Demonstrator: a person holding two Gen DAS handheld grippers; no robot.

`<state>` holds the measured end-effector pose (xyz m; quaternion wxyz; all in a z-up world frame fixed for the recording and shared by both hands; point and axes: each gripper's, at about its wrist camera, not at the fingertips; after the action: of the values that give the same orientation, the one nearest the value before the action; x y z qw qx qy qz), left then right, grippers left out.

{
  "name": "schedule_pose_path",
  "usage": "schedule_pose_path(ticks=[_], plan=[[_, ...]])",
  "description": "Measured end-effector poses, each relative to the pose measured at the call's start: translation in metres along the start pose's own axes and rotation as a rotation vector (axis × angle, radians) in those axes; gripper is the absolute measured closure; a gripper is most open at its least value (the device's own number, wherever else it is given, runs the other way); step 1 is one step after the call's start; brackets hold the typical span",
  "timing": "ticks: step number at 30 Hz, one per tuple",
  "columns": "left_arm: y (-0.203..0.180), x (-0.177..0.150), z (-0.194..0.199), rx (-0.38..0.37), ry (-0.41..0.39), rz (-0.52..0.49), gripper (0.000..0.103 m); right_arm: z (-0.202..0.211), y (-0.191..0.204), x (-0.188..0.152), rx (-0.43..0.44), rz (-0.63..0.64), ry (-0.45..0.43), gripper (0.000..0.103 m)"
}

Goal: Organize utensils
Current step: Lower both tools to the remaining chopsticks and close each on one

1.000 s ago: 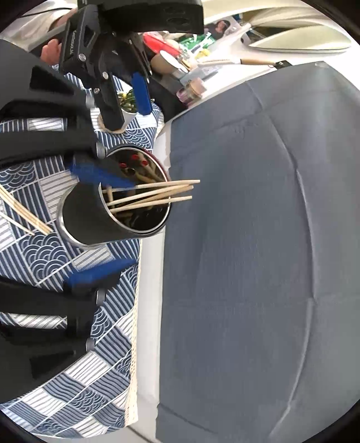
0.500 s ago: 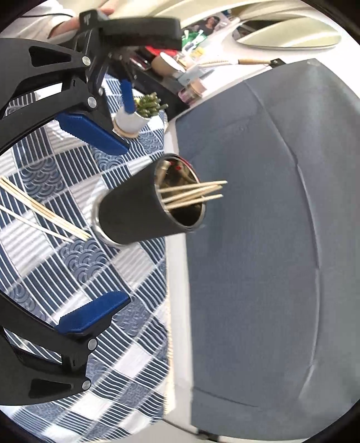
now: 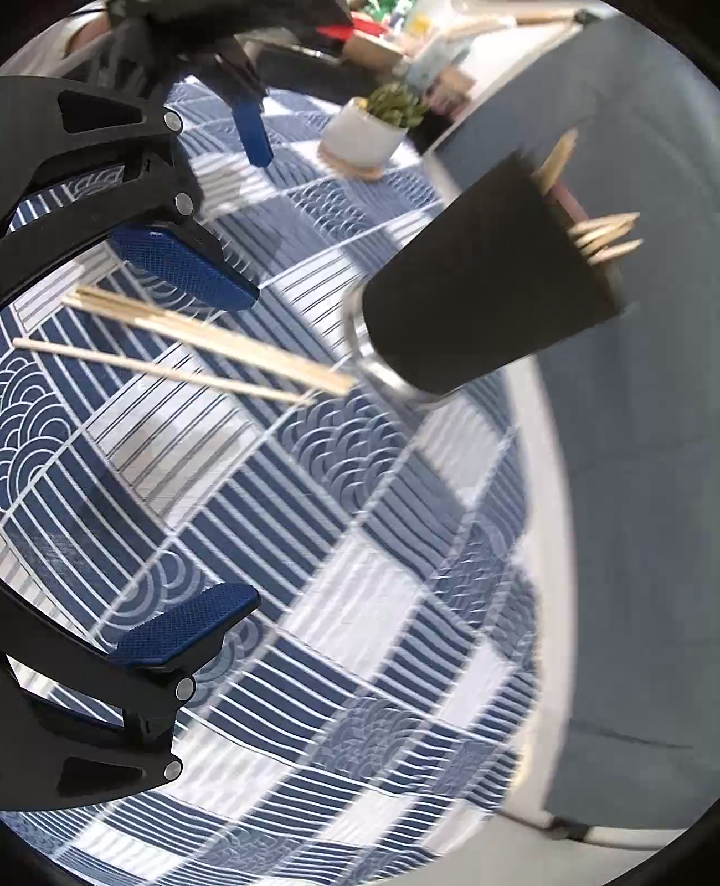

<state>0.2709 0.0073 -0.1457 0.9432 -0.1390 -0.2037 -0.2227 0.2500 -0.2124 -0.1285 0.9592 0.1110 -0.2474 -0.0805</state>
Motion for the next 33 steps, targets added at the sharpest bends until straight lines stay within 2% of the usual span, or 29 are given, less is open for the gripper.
schedule_pose_path(ticks=[4,9,13,17,24,33], plan=[[-0.004,-0.008,-0.012,-0.018,0.030,-0.001,0.006,-0.027,0.005,-0.007,-0.052,0.026,0.070,0.008],[-0.012,-0.006,-0.028,0.006,0.061,-0.028,0.006,-0.047,0.002,-0.008,-0.147,0.018,0.106,0.009],[-0.022,-0.004,-0.034,0.008,0.071,-0.048,0.006,-0.051,-0.008,-0.008,-0.133,-0.047,0.125,0.009],[-0.025,-0.001,-0.042,0.030,0.082,-0.056,0.006,-0.054,-0.003,-0.009,-0.131,-0.025,0.125,0.009],[-0.036,0.005,-0.050,0.066,0.095,-0.088,0.006,-0.060,0.001,-0.009,-0.188,-0.023,0.163,0.007],[-0.046,0.017,-0.064,0.125,0.114,-0.135,0.005,-0.066,-0.006,0.001,-0.193,-0.018,0.197,0.007]])
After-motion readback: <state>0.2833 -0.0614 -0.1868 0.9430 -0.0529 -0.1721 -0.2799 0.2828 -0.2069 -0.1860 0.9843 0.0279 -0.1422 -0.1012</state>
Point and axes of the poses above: each gripper's, at about its wrist camera, not at the fingertips, and z roughly against the way its jaws point, y to its left, x to its top, and after that the axes turned 2 degrees about x, right-handed
